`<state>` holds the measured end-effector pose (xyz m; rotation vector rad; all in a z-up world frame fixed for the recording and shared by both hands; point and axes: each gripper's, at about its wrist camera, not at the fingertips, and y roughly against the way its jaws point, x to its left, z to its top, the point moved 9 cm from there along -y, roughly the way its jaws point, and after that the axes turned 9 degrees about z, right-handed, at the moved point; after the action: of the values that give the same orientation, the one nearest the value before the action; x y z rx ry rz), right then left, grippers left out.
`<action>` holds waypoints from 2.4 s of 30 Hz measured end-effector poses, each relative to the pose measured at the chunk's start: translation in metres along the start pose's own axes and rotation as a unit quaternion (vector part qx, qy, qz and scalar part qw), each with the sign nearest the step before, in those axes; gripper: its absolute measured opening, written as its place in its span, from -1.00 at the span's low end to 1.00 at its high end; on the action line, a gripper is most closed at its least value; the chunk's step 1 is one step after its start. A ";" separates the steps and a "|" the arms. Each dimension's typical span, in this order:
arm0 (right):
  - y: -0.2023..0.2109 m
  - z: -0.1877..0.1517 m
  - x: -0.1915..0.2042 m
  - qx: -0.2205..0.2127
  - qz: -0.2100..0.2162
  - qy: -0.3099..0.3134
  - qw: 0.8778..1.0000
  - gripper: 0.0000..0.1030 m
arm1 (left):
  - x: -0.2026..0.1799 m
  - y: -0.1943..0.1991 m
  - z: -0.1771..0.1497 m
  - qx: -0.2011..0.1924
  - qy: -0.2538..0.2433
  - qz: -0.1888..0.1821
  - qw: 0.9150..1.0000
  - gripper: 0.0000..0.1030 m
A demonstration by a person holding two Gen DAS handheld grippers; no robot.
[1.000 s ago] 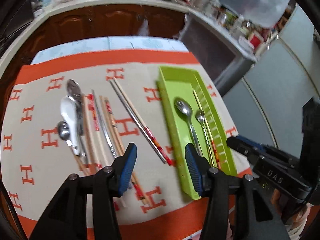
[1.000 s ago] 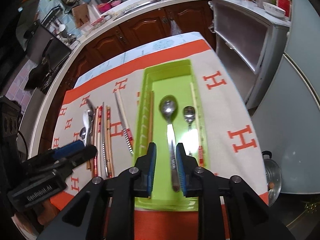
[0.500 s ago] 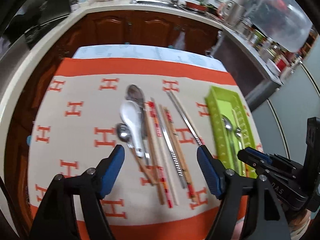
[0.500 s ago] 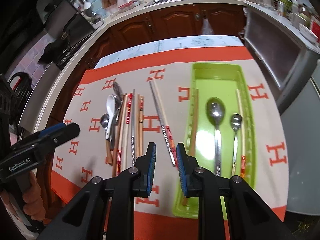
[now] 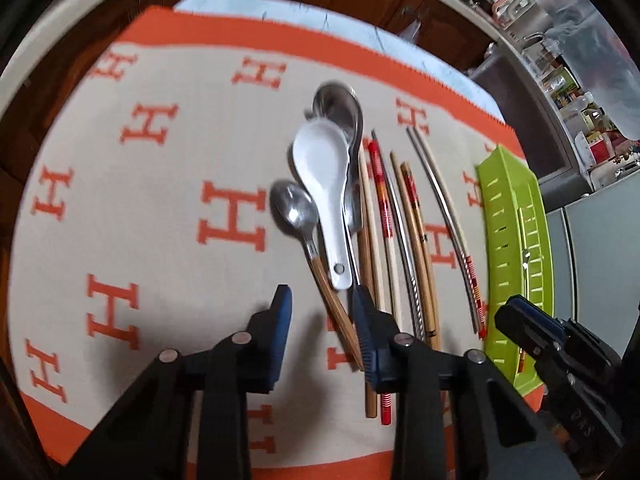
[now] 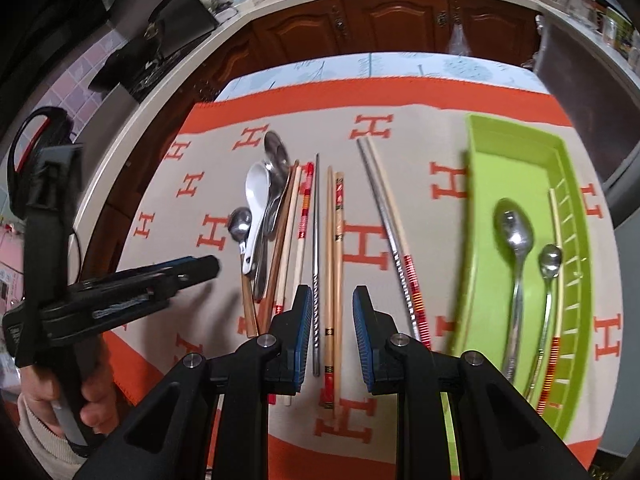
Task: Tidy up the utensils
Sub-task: 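Grasp a wooden-handled steel spoon by its handle with the left gripper, then hold the spoon in the left gripper while the right grasps the white ceramic spoon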
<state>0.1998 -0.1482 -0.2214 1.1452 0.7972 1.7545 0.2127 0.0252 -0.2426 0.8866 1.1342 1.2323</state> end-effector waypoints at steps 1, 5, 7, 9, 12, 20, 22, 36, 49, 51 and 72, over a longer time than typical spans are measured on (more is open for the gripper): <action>-0.004 -0.002 0.000 0.003 0.000 0.002 1.000 -0.59 | -0.001 -0.003 -0.001 0.005 0.001 -0.001 1.000 -0.44; -0.015 -0.008 -0.004 0.012 0.003 -0.003 1.000 -0.59 | -0.008 -0.013 -0.004 0.017 -0.015 0.009 1.000 -0.47; -0.018 -0.011 -0.007 0.015 0.007 -0.008 1.000 -0.59 | -0.011 -0.017 -0.005 0.020 -0.022 0.017 0.999 -0.47; -0.021 -0.013 -0.009 0.016 0.008 -0.011 1.000 -0.59 | -0.013 -0.022 -0.008 0.027 -0.027 0.023 0.999 -0.47; -0.023 -0.014 -0.012 0.017 0.008 -0.012 1.000 -0.59 | -0.016 -0.028 -0.012 0.024 -0.036 0.035 0.998 -0.48; -0.023 -0.017 -0.014 0.019 0.009 -0.012 1.000 -0.59 | -0.003 -0.023 -0.016 0.016 -0.036 0.048 0.998 -0.89; -0.024 -0.017 -0.013 0.020 0.008 -0.010 1.000 -0.59 | 0.003 -0.024 -0.016 0.017 -0.033 0.051 0.998 -0.88; -0.024 -0.017 -0.004 0.020 0.006 -0.001 1.000 -0.59 | -0.013 -0.036 0.014 0.002 -0.079 0.116 0.990 -0.68; -0.029 -0.007 0.004 0.030 0.028 -0.002 0.999 -0.59 | -0.002 -0.028 0.010 -0.003 -0.074 0.091 0.993 -0.93; -0.031 -0.001 0.012 0.032 0.045 -0.002 0.999 -0.59 | 0.004 -0.024 0.006 -0.003 -0.067 0.083 0.994 -0.93; -0.128 0.118 0.041 0.034 0.042 -0.026 0.998 -0.59 | 0.070 0.021 -0.004 -0.047 -0.008 0.038 0.998 -0.93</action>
<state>0.3414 -0.0513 -0.2717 1.2804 0.7940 1.7700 0.2012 0.0976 -0.2356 0.8729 1.0294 1.3272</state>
